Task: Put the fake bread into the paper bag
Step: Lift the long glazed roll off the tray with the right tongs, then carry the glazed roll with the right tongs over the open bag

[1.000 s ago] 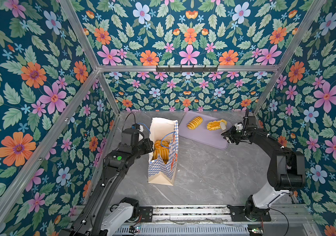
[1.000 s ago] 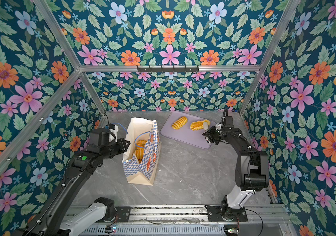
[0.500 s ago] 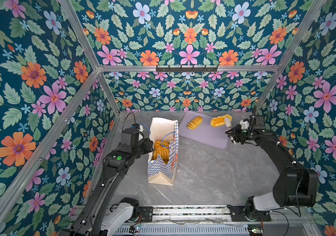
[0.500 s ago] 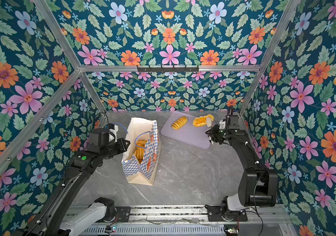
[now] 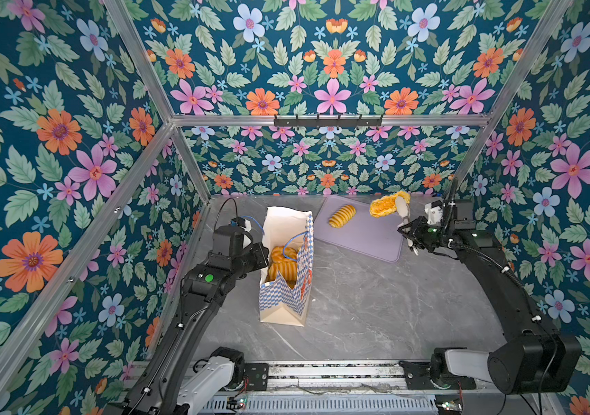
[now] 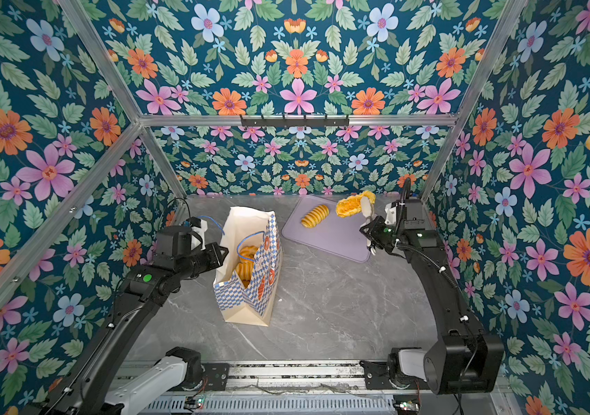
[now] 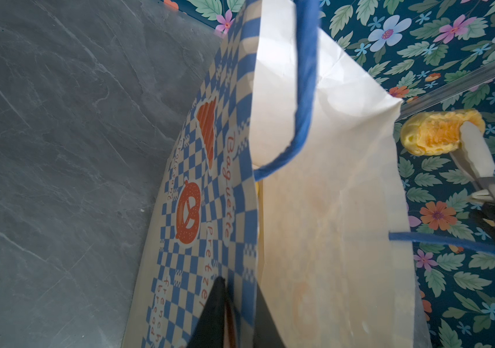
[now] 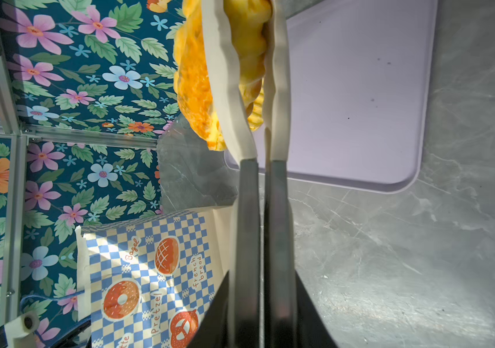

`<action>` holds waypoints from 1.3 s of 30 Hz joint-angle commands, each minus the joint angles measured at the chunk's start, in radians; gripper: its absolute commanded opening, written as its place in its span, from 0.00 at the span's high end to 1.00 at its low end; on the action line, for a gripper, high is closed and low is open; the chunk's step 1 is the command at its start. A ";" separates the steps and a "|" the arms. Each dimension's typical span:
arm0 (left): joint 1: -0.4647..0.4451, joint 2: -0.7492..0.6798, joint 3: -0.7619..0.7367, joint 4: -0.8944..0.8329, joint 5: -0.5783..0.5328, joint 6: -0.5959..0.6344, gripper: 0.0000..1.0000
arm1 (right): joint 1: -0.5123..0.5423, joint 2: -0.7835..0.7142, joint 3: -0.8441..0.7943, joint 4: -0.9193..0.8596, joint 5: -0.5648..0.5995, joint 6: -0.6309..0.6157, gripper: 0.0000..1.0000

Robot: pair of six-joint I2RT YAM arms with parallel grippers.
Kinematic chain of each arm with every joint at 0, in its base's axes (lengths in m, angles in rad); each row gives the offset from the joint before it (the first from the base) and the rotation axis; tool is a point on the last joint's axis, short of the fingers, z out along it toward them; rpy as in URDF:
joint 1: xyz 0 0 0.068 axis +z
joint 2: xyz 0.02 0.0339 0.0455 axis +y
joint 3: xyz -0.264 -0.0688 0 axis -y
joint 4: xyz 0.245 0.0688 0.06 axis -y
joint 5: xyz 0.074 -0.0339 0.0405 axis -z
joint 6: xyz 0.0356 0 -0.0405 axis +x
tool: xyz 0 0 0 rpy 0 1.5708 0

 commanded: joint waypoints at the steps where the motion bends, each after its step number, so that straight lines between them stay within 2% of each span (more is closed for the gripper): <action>1: 0.001 0.002 0.008 0.009 0.000 0.004 0.84 | 0.025 -0.016 0.035 -0.022 0.041 -0.026 0.74; 23: 0.000 0.007 0.016 0.012 0.006 0.003 0.84 | 0.215 -0.034 0.206 -0.098 0.114 -0.052 0.74; 29: 0.000 0.007 0.022 0.011 0.004 0.000 0.83 | 0.291 -0.015 0.268 -0.127 0.165 -0.070 0.74; 34: 0.001 0.003 0.027 0.005 -0.002 0.000 0.75 | 0.359 0.011 0.329 -0.154 0.208 -0.088 0.74; 39: 0.000 -0.006 0.031 -0.003 -0.006 0.000 0.75 | 0.421 0.043 0.393 -0.180 0.250 -0.106 0.74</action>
